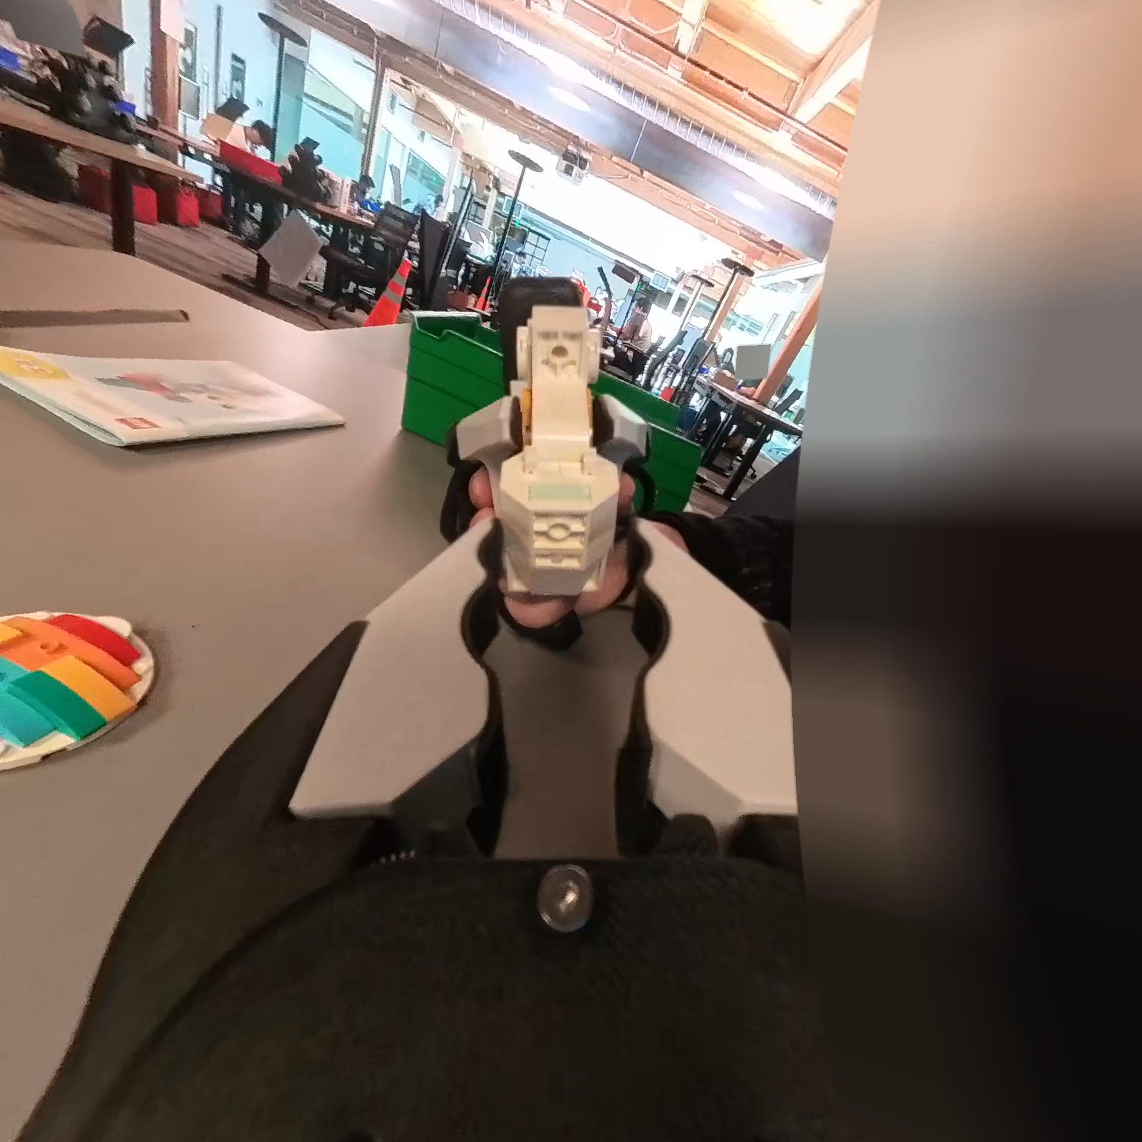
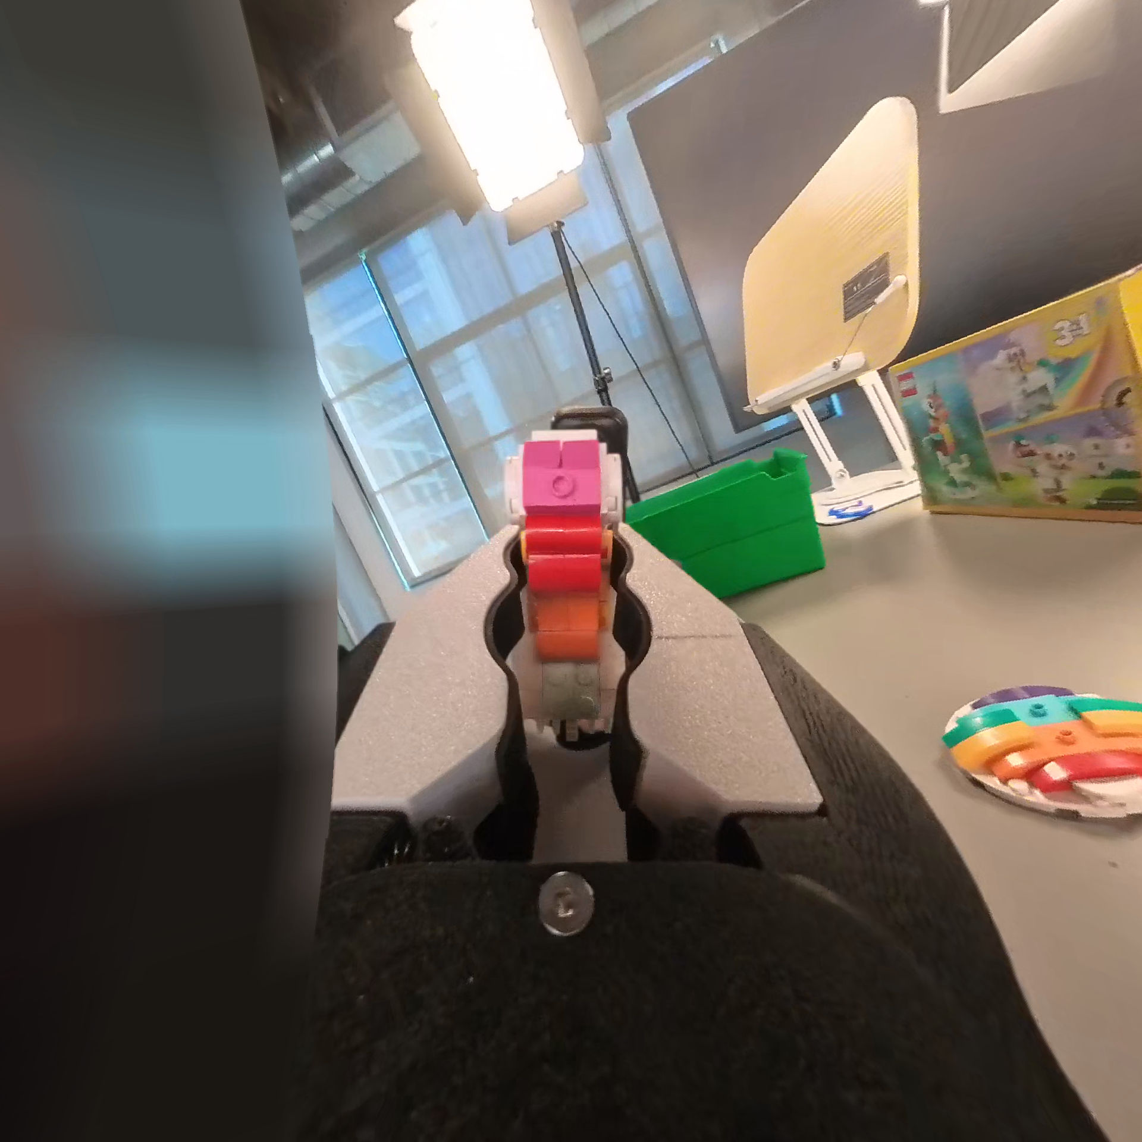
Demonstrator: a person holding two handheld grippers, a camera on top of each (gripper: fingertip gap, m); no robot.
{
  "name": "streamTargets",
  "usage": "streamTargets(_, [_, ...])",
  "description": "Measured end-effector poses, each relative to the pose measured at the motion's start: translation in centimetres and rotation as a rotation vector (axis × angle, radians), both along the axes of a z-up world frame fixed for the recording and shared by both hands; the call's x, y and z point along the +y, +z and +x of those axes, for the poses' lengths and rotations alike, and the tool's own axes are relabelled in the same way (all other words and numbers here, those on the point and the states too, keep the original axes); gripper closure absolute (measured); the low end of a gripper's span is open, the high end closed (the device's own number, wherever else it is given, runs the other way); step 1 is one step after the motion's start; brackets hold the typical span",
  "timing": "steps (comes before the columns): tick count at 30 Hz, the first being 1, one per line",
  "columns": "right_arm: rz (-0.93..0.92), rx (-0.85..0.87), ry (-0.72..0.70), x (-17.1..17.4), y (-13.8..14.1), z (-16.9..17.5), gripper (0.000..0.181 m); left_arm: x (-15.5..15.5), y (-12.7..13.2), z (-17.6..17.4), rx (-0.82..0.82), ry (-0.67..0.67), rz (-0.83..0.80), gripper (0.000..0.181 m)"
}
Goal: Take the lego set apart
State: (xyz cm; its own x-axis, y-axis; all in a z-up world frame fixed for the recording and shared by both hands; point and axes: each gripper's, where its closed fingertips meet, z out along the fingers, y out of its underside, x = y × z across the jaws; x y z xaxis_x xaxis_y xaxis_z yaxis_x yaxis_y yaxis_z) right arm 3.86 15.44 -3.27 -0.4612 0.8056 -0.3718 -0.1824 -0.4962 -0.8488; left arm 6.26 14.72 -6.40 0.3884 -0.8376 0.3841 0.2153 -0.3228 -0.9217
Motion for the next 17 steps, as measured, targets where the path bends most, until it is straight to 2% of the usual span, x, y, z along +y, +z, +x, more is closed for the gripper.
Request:
streamTargets(1, [0.020,0.000,-0.014,-0.1,0.0,-0.1,0.158,0.2,0.0,0.0,0.011,0.026,0.010,0.148])
streamTargets(5, [0.015,-0.008,-0.009,-0.2,0.1,-0.1,0.158,0.2,0.1,-0.2,0.042,0.041,0.021,0.148])
streamTargets(9, [-0.018,-0.046,-0.016,0.5,-0.5,-0.2,0.157,0.7,0.3,-1.0,-0.021,0.076,-0.008,0.148])
streamTargets(11, [-0.020,-0.066,0.005,0.4,-0.8,-0.3,0.142,0.7,0.5,-1.3,-0.038,0.071,-0.013,0.148])
streamTargets(12, [-0.022,-0.061,0.005,0.4,-0.7,-0.3,0.142,0.7,0.4,-1.2,-0.030,0.066,-0.016,0.148])
streamTargets(14, [-0.001,-0.044,-0.019,0.3,-0.5,-0.3,0.155,0.3,-0.1,-0.6,0.009,0.039,-0.019,0.148])
streamTargets(17, [0.018,-0.032,0.018,-0.4,0.0,0.0,0.158,-0.2,0.3,-0.3,0.006,0.001,-0.007,0.148])
